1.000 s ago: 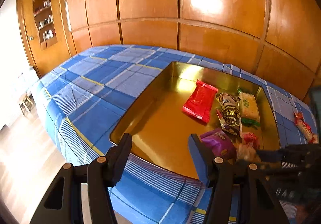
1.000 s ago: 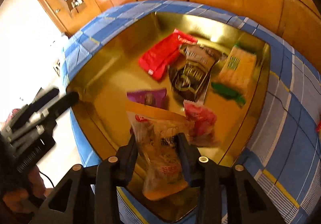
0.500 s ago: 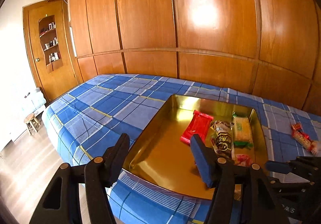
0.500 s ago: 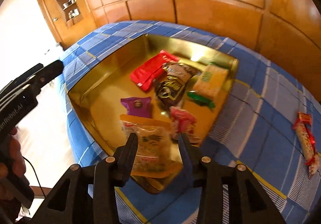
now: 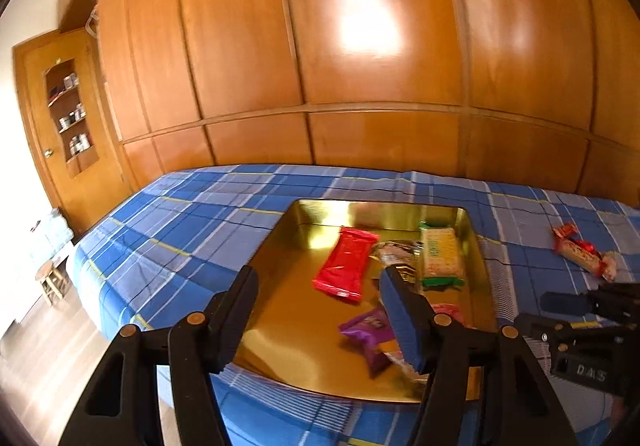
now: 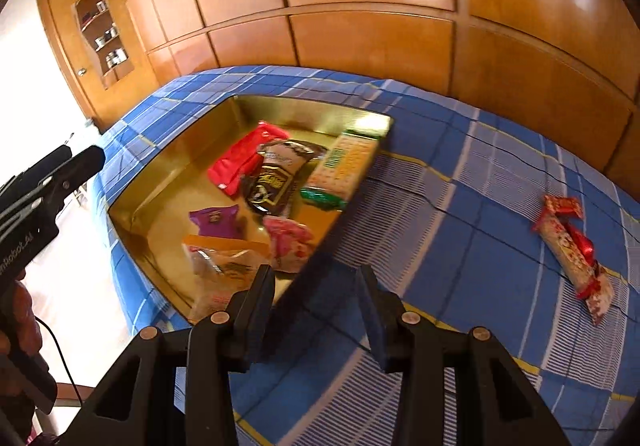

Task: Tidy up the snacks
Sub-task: 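Carry the clear snack bag into the gold box and release it from the right gripper, then move both grippers back toward the remaining snacks on the bed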

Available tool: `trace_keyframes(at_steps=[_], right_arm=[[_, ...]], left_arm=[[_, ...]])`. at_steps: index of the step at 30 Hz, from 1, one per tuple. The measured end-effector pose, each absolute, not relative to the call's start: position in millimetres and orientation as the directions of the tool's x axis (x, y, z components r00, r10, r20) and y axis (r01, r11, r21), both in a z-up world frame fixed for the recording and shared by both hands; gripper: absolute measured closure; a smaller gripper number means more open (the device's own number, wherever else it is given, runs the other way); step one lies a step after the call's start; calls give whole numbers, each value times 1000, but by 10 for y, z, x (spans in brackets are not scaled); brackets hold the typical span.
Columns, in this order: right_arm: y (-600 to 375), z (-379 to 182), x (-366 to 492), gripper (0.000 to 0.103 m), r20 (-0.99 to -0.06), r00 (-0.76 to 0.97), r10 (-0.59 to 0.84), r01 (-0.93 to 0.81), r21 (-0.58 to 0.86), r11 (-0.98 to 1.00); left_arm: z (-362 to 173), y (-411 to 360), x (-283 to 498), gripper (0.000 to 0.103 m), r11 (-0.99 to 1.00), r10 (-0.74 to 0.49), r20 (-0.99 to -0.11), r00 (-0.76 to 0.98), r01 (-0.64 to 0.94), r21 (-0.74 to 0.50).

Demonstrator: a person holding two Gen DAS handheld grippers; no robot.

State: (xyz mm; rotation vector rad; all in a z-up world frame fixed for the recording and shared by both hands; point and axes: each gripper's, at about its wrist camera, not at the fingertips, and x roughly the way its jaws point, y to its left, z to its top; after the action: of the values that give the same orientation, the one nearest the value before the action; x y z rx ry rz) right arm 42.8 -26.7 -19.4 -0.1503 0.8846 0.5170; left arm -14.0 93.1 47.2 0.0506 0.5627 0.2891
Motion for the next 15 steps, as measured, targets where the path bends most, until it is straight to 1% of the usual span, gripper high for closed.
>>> trace_keyframes(at_steps=[6, 15], right_arm=[[-498, -153, 453, 60, -766, 548, 338, -447, 73, 891], [-839, -56, 509, 60, -757, 584, 292, -395, 49, 917]], left_arm=[[445, 658, -70, 39, 971, 235, -523, 819, -181, 155], [415, 403, 14, 39, 977, 192, -530, 826, -111, 180]])
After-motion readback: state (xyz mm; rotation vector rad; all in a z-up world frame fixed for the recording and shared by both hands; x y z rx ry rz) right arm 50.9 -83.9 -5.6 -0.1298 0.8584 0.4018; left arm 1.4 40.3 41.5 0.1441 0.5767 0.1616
